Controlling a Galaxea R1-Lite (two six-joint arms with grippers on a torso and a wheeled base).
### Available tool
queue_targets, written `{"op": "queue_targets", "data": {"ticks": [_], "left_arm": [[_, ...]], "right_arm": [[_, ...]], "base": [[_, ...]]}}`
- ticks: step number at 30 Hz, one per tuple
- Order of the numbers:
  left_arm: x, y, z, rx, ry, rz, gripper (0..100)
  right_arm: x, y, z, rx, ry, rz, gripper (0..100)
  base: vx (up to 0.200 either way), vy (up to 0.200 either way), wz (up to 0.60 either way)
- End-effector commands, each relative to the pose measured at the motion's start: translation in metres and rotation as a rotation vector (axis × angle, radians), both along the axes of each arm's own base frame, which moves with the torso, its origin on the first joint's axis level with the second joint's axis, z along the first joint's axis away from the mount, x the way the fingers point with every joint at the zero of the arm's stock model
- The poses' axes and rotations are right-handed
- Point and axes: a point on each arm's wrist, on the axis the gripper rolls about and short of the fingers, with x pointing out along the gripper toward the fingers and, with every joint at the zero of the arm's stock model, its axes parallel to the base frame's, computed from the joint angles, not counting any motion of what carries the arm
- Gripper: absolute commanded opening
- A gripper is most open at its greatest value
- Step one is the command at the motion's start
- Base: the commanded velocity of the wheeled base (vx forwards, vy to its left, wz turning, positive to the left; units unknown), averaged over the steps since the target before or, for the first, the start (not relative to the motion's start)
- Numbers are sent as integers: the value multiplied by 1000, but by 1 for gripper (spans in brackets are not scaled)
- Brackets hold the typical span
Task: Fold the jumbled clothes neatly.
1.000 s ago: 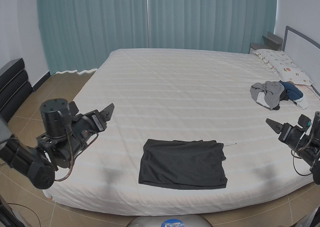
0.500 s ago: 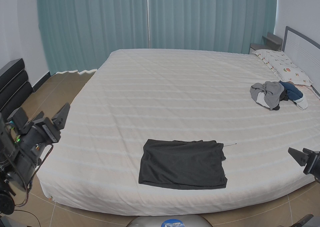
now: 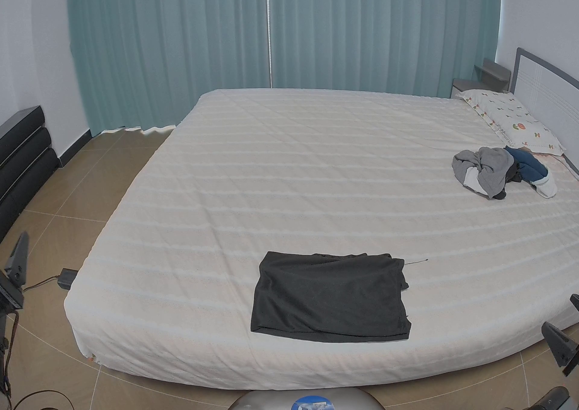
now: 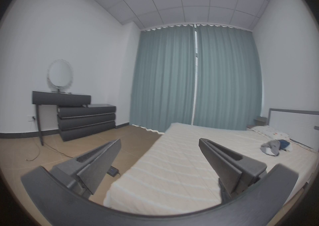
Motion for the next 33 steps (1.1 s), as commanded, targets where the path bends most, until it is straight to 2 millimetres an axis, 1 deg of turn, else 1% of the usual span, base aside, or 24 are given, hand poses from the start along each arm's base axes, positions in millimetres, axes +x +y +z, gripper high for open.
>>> {"op": "queue_targets", "data": {"ticks": [1, 3, 4, 6, 8, 10, 11, 12, 15, 16, 17, 20, 21, 23, 25, 26, 28, 31, 32, 33], "left_arm": [[-33, 13, -2, -5, -114, 144, 100], [-38, 14, -4, 0, -116, 165, 100], [-45, 15, -7, 9, -115, 186, 100], [-52, 16, -11, 11, -109, 199, 100], [-58, 17, -16, 13, -107, 209, 100], [-58, 17, -16, 13, -107, 209, 100], [-69, 17, -22, 24, -116, 252, 100], [-76, 16, -27, 41, -109, 291, 100], [-85, 14, -35, 71, -107, 288, 100], [-85, 14, -35, 71, -107, 288, 100], [-90, 13, -41, 81, -107, 263, 100], [-92, 13, -44, 75, -105, 248, 100], [-92, 13, -44, 77, -105, 244, 100], [-96, 13, -46, 94, -130, 201, 100], [-96, 13, -46, 107, -126, 169, 100], [-96, 13, -46, 108, -124, 164, 100], [-96, 12, -45, 125, -122, 114, 100], [-94, 10, -46, 141, -107, 65, 100], [-94, 10, -46, 141, -107, 65, 100], [-94, 10, -51, 148, -103, 59, 100]], "right_arm": [[-23, -2, -5, -33, -108, 42, 100], [-28, -3, -8, -47, -127, 43, 100], [-34, -4, -12, -64, -141, 48, 100], [-40, -4, -17, -80, -157, 52, 100], [-40, -5, -17, -83, -157, 40, 100], [-40, -5, -17, -83, -157, 40, 100], [-41, -5, -15, -82, -163, 21, 100], [-41, -6, -15, -85, -162, -2, 100], [-40, -6, -16, -96, -159, -18, 100], [-40, -6, -16, -96, -159, -18, 100], [-40, -7, -14, -101, -162, -48, 100], [-41, -9, -12, -112, -167, -149, 100], [-41, -9, -12, -112, -168, -154, 100], [-46, -10, -3, -113, -191, -186, 100], [-52, -11, 5, -113, -201, -200, 100], [-54, -11, 6, -116, -198, -203, 100], [-67, -11, 15, -126, -154, -221, 100], [-80, -10, 14, -132, -98, -208, 100], [-80, -10, 14, -132, -98, -208, 100], [-80, -6, 6, -122, -72, -165, 100]], "base": [[0, 0, 0], [0, 0, 0], [0, 0, 0], [0, 0, 0], [0, 0, 0], [0, 0, 0], [0, 0, 0], [0, 0, 0], [0, 0, 0], [0, 0, 0], [0, 0, 0], [0, 0, 0], [0, 0, 0], [0, 0, 0], [0, 0, 0], [0, 0, 0], [0, 0, 0], [0, 0, 0], [0, 0, 0], [0, 0, 0]]}}
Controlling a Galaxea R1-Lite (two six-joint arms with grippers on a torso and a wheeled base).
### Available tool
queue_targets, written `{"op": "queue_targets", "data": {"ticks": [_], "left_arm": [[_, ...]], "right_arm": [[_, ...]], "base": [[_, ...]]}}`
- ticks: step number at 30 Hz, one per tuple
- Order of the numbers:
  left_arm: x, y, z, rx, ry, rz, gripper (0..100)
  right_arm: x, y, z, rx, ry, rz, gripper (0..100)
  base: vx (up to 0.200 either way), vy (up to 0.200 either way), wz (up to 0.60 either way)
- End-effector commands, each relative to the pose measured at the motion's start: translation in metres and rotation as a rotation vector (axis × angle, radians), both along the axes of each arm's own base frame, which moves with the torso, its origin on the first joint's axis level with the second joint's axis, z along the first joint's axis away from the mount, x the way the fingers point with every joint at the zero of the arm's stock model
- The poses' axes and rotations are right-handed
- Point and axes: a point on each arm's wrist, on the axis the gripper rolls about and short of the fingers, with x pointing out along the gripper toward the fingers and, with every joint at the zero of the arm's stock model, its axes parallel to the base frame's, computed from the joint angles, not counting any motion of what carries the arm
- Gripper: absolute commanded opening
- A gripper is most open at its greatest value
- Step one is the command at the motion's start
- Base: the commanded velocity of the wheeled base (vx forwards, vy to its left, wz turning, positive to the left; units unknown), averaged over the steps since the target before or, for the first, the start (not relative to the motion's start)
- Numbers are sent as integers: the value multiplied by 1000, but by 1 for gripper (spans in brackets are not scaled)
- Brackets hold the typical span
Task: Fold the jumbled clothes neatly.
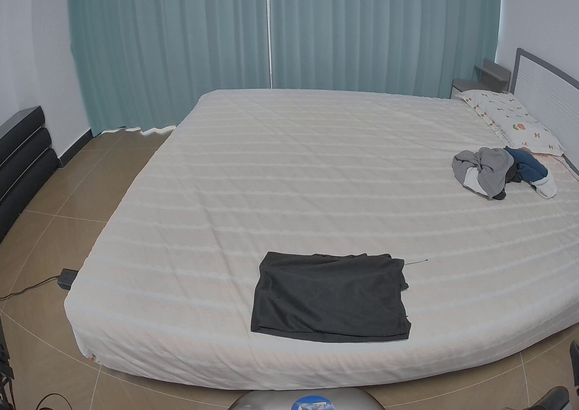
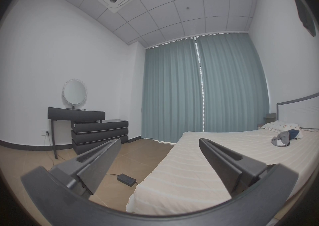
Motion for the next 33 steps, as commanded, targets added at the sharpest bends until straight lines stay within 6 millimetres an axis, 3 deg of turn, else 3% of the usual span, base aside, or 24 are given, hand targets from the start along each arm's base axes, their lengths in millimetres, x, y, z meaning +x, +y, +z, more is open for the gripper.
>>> {"op": "queue_targets", "data": {"ticks": [1, 4, 9, 14, 22, 33], "left_arm": [[-1, -1, -8, 30, 15, -55, 100], [1, -1, -15, 31, 38, -57, 100], [7, -1, -28, 30, 91, -57, 100], [14, -1, -46, 29, 138, -67, 100], [14, -3, -41, 41, 85, -169, 100], [15, -5, -50, -57, 142, -275, 100]], "right_arm": [[-16, 7, 0, 21, -5, 58, 100], [-17, 11, -11, 13, -29, 167, 100], [-12, 12, -9, -58, -102, 229, 100], [7, 11, -35, -88, -16, 196, 100], [42, 10, -64, -154, -260, 112, 100], [43, 10, -70, -127, -204, 101, 100]], "base": [[0, 0, 0], [0, 0, 0], [0, 0, 0], [0, 0, 0], [0, 0, 0], [0, 0, 0]]}}
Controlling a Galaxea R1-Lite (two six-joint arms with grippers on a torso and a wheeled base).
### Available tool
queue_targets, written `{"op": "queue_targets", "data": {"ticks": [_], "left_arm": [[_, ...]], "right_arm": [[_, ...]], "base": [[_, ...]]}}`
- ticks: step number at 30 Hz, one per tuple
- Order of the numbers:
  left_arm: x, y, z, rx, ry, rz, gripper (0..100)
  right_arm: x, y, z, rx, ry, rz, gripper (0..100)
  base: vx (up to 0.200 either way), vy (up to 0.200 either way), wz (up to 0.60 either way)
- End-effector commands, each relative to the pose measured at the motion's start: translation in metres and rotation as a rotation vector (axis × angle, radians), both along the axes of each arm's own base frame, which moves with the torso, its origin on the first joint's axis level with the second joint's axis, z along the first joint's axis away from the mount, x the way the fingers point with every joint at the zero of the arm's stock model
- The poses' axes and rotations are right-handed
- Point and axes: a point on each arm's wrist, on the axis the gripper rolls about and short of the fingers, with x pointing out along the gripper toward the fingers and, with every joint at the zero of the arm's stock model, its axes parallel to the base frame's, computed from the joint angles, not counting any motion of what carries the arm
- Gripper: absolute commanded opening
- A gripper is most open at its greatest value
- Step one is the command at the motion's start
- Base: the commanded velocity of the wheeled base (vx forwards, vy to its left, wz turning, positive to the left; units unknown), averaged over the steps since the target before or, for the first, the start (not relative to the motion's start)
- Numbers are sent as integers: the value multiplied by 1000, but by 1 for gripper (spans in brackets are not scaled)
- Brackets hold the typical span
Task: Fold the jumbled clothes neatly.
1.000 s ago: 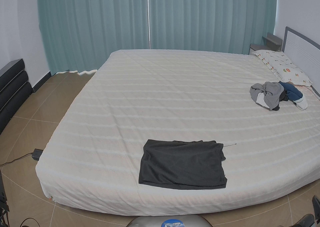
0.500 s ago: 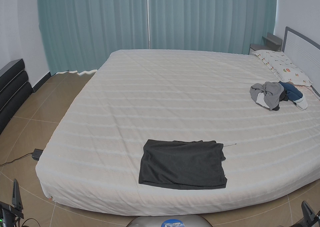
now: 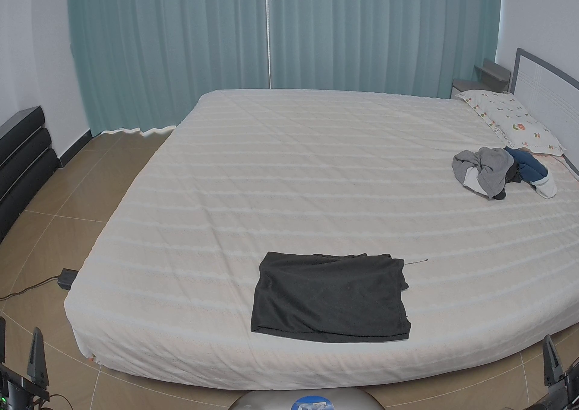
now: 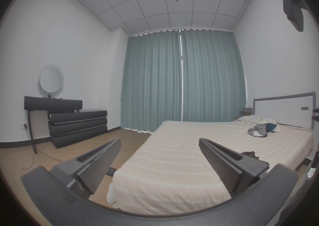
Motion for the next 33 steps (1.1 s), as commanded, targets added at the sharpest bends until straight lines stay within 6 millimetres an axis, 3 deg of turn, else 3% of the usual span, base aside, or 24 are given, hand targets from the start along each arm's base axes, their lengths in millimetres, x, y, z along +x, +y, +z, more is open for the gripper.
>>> {"op": "queue_targets", "data": {"ticks": [1, 11, 18, 22, 33], "left_arm": [[1, -1, -12, -33, 66, -45, 100], [2, -4, -11, -13, 74, -174, 100], [2, -5, -12, -2, 78, -228, 100], [2, -3, -19, -4, 146, -126, 100], [2, -4, -18, 26, 143, -161, 100]], "right_arm": [[3, 0, -16, 38, 89, -11, 100], [2, -3, -24, 229, 197, -101, 100], [2, -3, -23, 233, 189, -102, 100], [2, -3, -23, 239, 187, -106, 100], [2, -3, -23, 242, 188, -101, 100]], "base": [[0, 0, 0], [0, 0, 0], [0, 0, 0], [0, 0, 0], [0, 0, 0]]}}
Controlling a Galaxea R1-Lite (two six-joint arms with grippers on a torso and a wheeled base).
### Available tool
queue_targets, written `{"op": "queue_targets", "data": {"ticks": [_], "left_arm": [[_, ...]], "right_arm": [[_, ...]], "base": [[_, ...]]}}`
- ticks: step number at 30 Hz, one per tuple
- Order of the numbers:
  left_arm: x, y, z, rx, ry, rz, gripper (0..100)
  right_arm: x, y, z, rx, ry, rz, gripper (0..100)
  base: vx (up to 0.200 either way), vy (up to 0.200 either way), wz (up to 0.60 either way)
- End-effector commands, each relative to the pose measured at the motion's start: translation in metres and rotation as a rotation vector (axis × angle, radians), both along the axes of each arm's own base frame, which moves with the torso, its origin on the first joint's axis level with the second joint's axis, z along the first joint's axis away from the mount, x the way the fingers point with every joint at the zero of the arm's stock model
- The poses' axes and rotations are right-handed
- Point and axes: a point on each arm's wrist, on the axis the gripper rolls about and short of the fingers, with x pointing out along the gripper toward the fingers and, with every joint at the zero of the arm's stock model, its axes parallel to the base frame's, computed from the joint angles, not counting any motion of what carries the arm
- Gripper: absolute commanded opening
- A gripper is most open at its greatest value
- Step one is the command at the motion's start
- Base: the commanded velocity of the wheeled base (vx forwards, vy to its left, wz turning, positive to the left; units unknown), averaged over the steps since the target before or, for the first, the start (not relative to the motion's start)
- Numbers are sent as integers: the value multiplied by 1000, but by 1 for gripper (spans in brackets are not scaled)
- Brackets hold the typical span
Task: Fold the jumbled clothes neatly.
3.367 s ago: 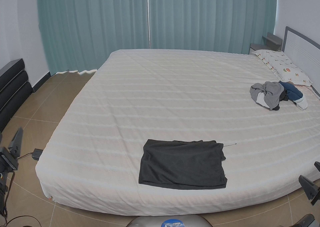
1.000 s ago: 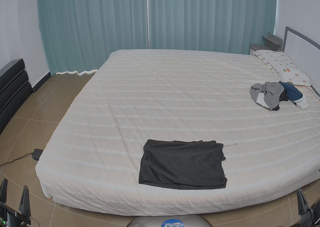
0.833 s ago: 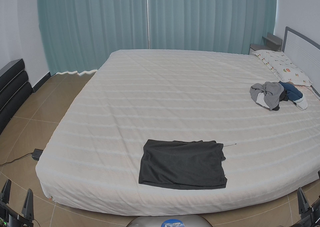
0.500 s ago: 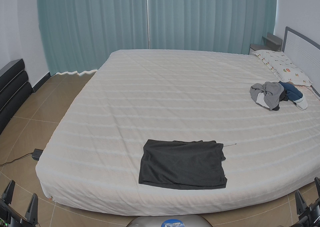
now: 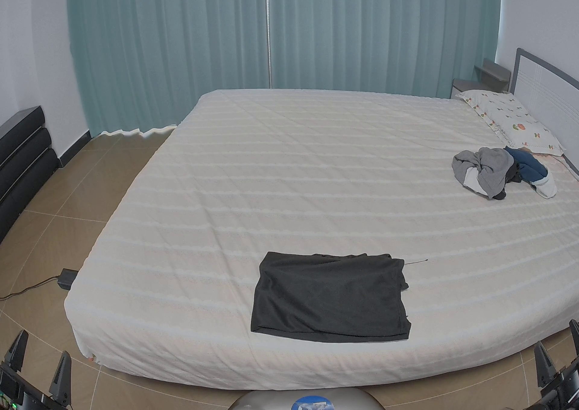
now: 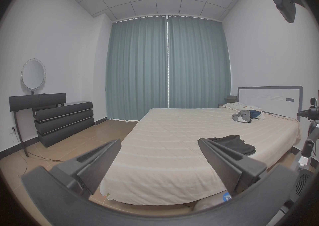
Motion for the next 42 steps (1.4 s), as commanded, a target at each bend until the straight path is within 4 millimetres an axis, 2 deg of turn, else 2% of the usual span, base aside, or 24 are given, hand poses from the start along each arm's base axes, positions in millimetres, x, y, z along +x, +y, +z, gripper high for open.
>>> {"op": "queue_targets", "data": {"ticks": [1, 42], "left_arm": [[1, 0, -5, 3, 8, -4, 100], [0, 0, -5, 0, 5, 3, 100]], "right_arm": [[-1, 0, -2, 3, -7, 0, 100], [0, 0, -2, -17, -5, 22, 100]], "base": [[0, 0, 0], [0, 0, 0]]}}
